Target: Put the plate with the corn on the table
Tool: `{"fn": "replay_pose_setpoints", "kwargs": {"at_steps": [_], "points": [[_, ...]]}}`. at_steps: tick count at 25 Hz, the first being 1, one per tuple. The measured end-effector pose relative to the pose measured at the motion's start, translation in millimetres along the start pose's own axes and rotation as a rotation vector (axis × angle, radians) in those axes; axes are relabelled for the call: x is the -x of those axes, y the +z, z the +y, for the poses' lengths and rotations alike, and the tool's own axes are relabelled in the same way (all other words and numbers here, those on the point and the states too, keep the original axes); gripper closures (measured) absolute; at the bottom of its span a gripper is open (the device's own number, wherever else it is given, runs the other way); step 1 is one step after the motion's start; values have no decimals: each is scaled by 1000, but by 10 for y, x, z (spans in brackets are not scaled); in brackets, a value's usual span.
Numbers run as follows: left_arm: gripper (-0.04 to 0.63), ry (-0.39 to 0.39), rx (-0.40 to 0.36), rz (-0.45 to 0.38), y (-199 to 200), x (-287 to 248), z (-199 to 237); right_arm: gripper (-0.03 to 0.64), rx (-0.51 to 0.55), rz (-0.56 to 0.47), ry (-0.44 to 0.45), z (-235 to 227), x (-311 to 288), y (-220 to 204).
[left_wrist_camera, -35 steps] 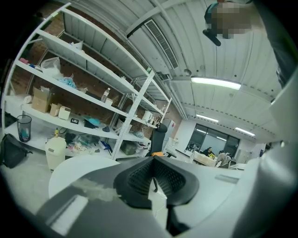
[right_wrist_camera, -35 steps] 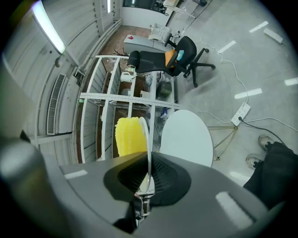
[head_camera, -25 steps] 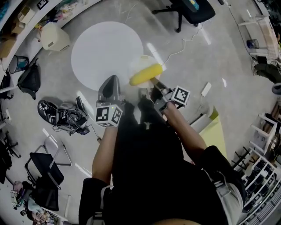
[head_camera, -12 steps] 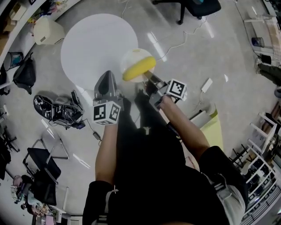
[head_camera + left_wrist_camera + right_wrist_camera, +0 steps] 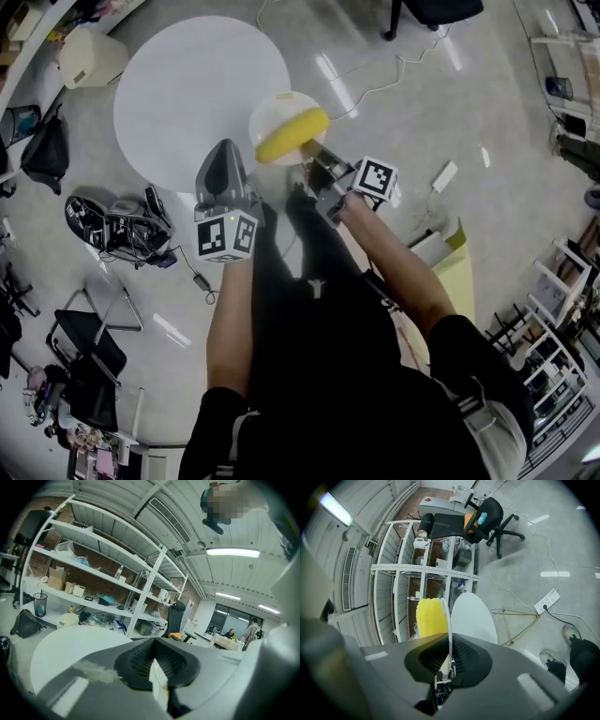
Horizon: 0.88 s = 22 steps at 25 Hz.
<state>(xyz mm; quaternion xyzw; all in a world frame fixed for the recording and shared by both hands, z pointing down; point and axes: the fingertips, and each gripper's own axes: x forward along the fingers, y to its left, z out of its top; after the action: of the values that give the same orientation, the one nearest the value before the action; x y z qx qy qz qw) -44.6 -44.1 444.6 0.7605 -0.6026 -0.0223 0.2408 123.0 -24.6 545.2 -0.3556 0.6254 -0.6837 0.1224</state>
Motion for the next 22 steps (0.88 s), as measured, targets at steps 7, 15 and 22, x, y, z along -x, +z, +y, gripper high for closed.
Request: {"fn": "replay_pose_setpoints", "kwargs": {"at_steps": [7,15,22], "points": [[591,16,6,-9,-136,-149,26,594,23,32,5,-209,-158,35],[591,9,13,-11,-314,-323,81,594,-3,41,-22,-473,-271,70],[591,10,11,1,-437,-475,179,594,-13,62,-29,-646,-416,57]]}}
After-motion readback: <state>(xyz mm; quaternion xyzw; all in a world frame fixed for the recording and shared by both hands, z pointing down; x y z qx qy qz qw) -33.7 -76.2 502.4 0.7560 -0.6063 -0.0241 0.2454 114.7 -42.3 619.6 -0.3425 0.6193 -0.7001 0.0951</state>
